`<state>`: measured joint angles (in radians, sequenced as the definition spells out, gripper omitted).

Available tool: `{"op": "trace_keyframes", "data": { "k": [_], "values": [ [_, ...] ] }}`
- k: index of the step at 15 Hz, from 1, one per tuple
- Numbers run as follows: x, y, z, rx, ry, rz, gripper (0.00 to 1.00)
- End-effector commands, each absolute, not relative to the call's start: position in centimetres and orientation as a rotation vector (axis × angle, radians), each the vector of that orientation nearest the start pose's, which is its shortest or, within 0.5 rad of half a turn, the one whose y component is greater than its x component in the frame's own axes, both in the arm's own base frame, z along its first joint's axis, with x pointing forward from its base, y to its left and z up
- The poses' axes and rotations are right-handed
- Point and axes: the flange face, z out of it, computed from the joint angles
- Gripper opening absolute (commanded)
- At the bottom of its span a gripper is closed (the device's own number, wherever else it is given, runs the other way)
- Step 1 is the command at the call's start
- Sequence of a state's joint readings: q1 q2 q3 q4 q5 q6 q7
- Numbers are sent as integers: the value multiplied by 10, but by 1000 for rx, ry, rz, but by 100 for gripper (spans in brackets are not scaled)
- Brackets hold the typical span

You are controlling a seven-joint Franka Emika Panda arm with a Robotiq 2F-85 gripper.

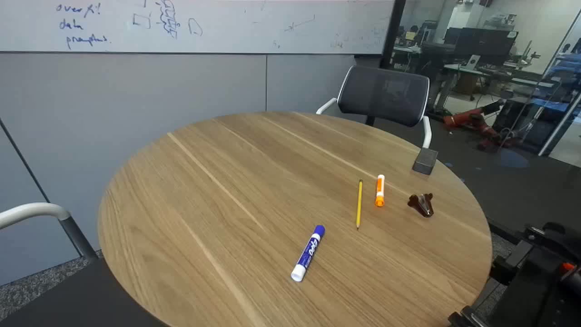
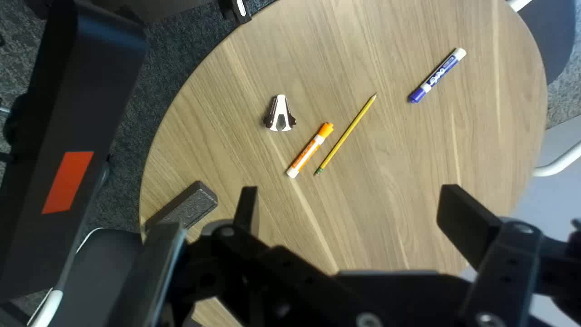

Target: Move the brown object on the table

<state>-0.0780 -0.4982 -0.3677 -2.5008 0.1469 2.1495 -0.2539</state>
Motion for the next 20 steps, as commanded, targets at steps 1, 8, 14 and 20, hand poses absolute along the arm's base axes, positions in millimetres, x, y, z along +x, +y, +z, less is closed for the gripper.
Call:
{"op": "trace_keyframes", "data": {
  "k": [1, 8, 14, 20],
  "values": [
    [372, -177, 460, -2860, 337, -294, 100],
    [386, -148, 433, -2916, 355, -320, 100],
    [409, -91, 333, -3046, 358, -345, 100],
    [439, -79, 240, -3151, 387, -294, 100]
  ]
}}
